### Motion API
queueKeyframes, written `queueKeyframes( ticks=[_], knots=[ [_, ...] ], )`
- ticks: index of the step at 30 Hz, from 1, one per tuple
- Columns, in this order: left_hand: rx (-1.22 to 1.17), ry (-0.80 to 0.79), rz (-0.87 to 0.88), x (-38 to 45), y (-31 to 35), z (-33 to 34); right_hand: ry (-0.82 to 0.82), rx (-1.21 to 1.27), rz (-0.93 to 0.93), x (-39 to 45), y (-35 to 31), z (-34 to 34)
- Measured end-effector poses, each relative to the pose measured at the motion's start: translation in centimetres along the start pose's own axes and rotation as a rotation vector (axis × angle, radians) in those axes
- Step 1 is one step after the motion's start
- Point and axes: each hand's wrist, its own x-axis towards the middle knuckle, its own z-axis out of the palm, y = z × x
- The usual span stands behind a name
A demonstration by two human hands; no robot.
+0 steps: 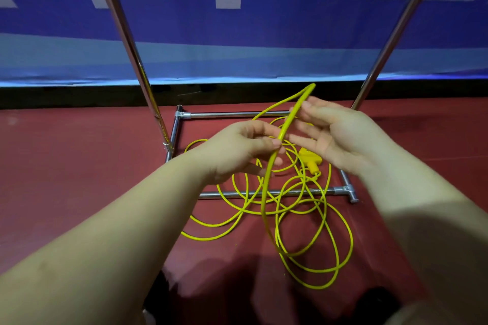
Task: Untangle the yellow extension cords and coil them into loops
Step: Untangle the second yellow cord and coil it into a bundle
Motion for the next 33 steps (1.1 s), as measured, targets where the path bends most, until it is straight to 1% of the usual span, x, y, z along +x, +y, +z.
queueKeyframes(
  ticks=[1,3,6,7,9,12,15,17,21,25,29,33],
  knots=[
    [-0.032,0.048,0.015,0.0,0.1,-0.1,-0.013,-0.083,0.017,0.0,0.2,-0.1],
    [-0.134,0.166,0.044,0.2,0.3,-0.5,-0.088,-0.339,0.069,-0.3,0.7,-0.3],
    [-0.29,0.291,0.08,0.4,0.7,-1.3,-0.275,-0.764,0.107,-0.9,2.0,-0.2],
    [-0.329,0.315,0.086,0.4,0.7,-1.5,-0.321,-0.848,0.095,-1.1,2.4,-0.1],
    [-0.381,0.346,0.096,0.4,0.9,-1.7,-0.359,-0.925,0.057,-1.3,3.0,0.2],
    [-0.459,0.378,0.11,0.5,0.8,-1.7,-0.348,-0.923,-0.005,-1.2,3.3,0.4],
    [-0.487,0.385,0.114,0.5,0.7,-1.9,-0.346,-0.812,0.036,-1.3,3.6,0.6],
    [-0.494,0.378,0.116,0.5,0.7,-1.9,-0.355,-0.78,0.049,-1.4,3.8,0.8],
    [-0.508,0.371,0.11,0.5,1.0,-2.1,-0.35,-0.797,-0.034,-1.5,3.7,1.1],
    [-0.441,0.327,0.031,0.4,0.9,-1.9,-0.321,-0.713,0.035,-1.4,2.9,1.1],
    [-0.315,0.251,-0.031,0.6,0.3,-1.2,-0.301,-0.635,0.104,-1.5,2.1,0.9],
    [-0.207,0.171,-0.097,0.5,-0.1,-0.8,-0.331,-0.439,0.182,-1.6,1.5,0.9]
  ],
)
